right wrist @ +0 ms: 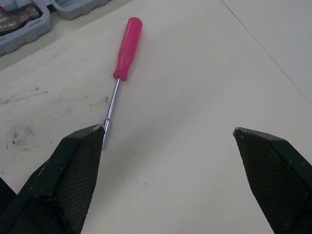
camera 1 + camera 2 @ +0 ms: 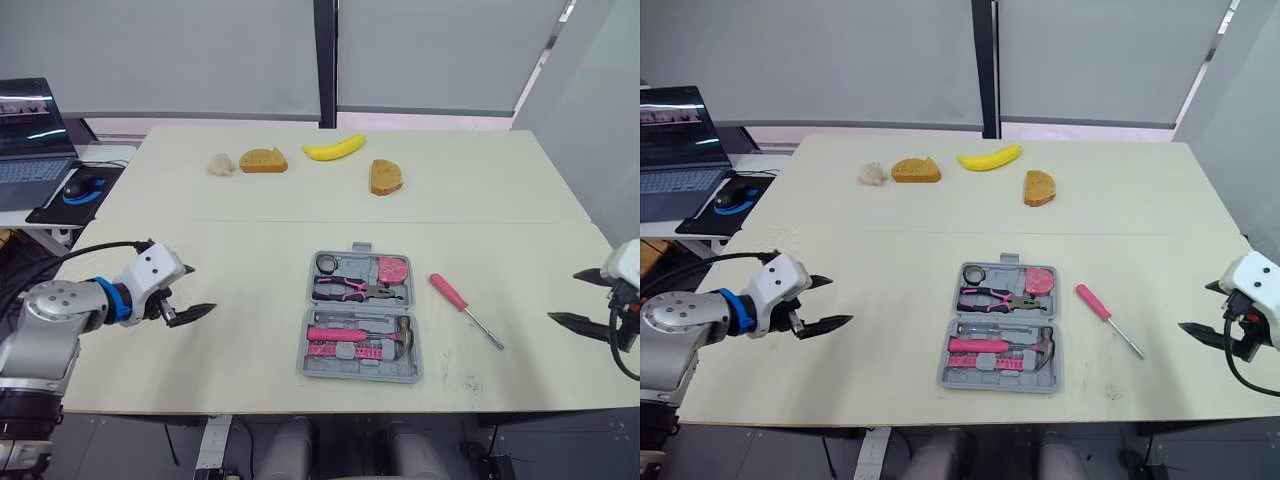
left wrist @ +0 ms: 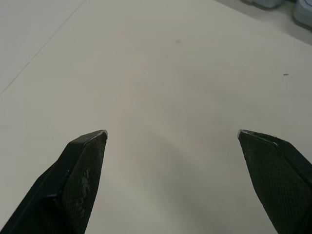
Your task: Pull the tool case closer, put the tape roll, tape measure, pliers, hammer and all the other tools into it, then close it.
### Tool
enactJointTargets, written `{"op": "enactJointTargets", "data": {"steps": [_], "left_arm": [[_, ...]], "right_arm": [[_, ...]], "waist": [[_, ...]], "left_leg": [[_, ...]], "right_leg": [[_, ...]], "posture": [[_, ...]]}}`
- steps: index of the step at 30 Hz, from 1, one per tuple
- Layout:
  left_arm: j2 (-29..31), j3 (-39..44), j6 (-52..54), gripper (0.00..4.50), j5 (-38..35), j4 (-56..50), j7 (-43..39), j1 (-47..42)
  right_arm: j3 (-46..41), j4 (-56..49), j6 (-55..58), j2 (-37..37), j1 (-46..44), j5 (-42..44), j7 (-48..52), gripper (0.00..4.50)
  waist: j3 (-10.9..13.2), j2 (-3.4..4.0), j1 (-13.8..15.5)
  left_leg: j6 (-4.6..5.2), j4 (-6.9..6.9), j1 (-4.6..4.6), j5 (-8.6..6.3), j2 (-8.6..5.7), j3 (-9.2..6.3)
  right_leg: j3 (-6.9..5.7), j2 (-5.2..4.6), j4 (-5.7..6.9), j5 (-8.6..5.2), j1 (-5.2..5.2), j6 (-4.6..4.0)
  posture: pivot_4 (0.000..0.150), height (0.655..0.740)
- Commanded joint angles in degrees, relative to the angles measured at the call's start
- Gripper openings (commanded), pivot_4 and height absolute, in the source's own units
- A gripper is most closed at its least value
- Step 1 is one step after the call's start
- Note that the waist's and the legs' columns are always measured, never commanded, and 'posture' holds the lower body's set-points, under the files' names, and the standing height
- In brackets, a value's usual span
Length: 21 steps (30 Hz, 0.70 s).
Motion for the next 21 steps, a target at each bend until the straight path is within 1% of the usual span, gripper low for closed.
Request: {"op": "enactJointTargets", "data": {"steps": [1, 4, 9, 13, 16, 18, 21], "left_arm": [[-0.8, 3.0, -1.7, 4.45, -2.3, -3.3, 0.9, -0.8], [-0.1, 1.5, -2.7, 4.45, -0.1, -3.9, 1.7, -1.3], [-1.8, 0.2, 4.7, 4.45, -5.6, -10.8, -0.2, -4.2], [-6.0, -4.0, 9.3, 4.45, -9.4, -18.6, -0.2, -8.8], [-8.6, -7.2, 11.2, 4.45, -10.6, -21.9, -0.4, -12.5], [-11.1, -9.6, 12.6, 4.45, -11.7, -24.0, -0.4, -15.7], [-14.3, -14.5, 12.1, 4.45, -12.4, -27.6, -2.0, -19.1]], "right_arm": [[0.2, -1.6, 1.1, 0.4, -2.0, 1.6, -0.3, 4.5], [1.5, -2.6, 2.4, 1.3, -3.2, 2.9, -0.7, 4.5], [4.3, -4.3, 4.5, 2.6, -5.6, 4.4, -1.4, 4.5], [9.3, -4.3, 4.6, 4.7, -9.0, 5.0, -2.2, 4.5], [12.9, -2.5, 3.7, 6.6, -11.9, 4.1, -2.9, 4.5], [15.4, -0.5, 3.4, 8.9, -14.4, 3.7, -3.7, 4.5], [20.0, 4.5, -0.1, 12.7, -17.6, 0.5, -6.2, 4.5]], "waist": [[0.0, 0.0, 0.0], [0.0, 0.0, 0.0], [0.0, -0.01, 0.0], [0.0, -0.01, 0.1], [0.0, -0.01, -0.1], [0.0, -0.02, -0.2], [0.0, -0.02, -0.2]], "left_leg": [[0.0, 0.0, -0.01, 0.0, 0.0, 0.01], [0.0, 0.0, -0.01, 0.0, 0.0, 0.02], [0.0, 0.01, -0.03, 0.0, -0.01, 0.03], [0.0, 0.03, -0.03, 0.0, -0.01, 0.02], [-0.01, 0.05, -0.02, 0.01, -0.02, 0.03], [-0.01, 0.05, -0.01, 0.01, -0.01, 0.02], [-0.01, 0.06, 0.0, 0.01, -0.02, 0.03]], "right_leg": [[0.01, 0.0, 0.0, 0.0, -0.01, 0.0], [0.02, 0.0, 0.0, 0.0, -0.02, -0.01], [0.02, 0.0, 0.01, 0.0, -0.02, 0.0], [0.0, 0.0, 0.02, 0.01, 0.0, 0.0], [0.01, 0.03, 0.03, 0.01, 0.01, 0.0], [0.0, 0.06, 0.04, 0.01, 0.02, 0.0], [0.01, 0.09, 0.05, 0.01, 0.03, 0.0]], "posture": [[0.15, 0.74], [0.15, 0.74], [0.15, 0.74], [0.15, 0.74], [0.15, 0.74], [0.15, 0.74], [0.15, 0.74]]}}
